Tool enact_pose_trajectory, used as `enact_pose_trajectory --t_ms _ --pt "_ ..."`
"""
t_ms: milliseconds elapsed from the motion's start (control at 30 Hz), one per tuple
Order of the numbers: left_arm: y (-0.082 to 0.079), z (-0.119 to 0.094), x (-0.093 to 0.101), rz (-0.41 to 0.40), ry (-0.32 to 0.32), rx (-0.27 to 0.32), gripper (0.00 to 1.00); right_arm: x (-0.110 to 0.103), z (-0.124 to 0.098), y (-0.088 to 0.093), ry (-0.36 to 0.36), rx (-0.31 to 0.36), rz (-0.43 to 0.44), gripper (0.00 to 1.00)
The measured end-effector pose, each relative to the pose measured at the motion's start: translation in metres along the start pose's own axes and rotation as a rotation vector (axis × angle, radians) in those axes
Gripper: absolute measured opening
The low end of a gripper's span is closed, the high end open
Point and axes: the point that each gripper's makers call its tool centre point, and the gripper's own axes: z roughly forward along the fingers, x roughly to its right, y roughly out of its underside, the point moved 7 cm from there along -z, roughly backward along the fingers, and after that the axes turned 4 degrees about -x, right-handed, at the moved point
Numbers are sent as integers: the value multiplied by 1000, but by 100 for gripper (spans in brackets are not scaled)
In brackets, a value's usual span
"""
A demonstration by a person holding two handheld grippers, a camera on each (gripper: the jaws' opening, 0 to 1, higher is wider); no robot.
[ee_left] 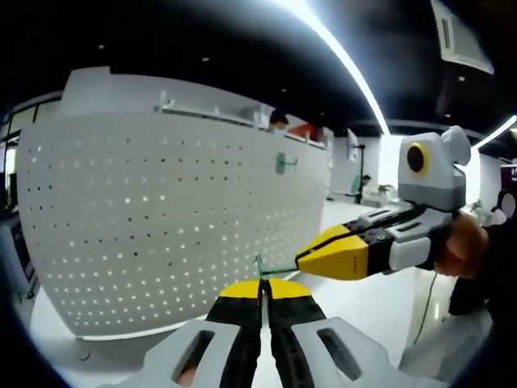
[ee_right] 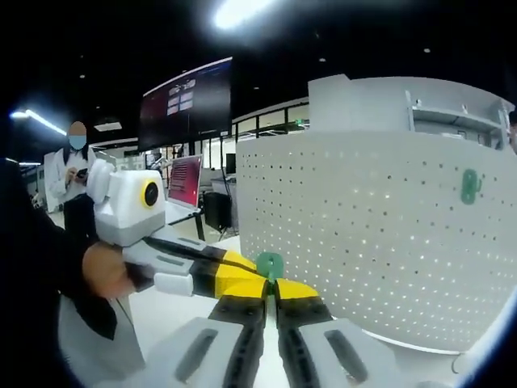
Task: Insert the hook assembly into the mounting plate slot until the hook locks in place.
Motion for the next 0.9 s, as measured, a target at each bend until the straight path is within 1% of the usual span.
enact_pose_trajectory --t_ms 233,567,900 --pt "-1 0 1 -3 1 2 1 0 2 0 9 -13 -25 1" --pt "-1 1 5 -4 18 0 1 0 6 2 11 -22 -46 0" --pt "-1 2 6 -6 25 -3 1 -1 5 2 23 -35 -106 1"
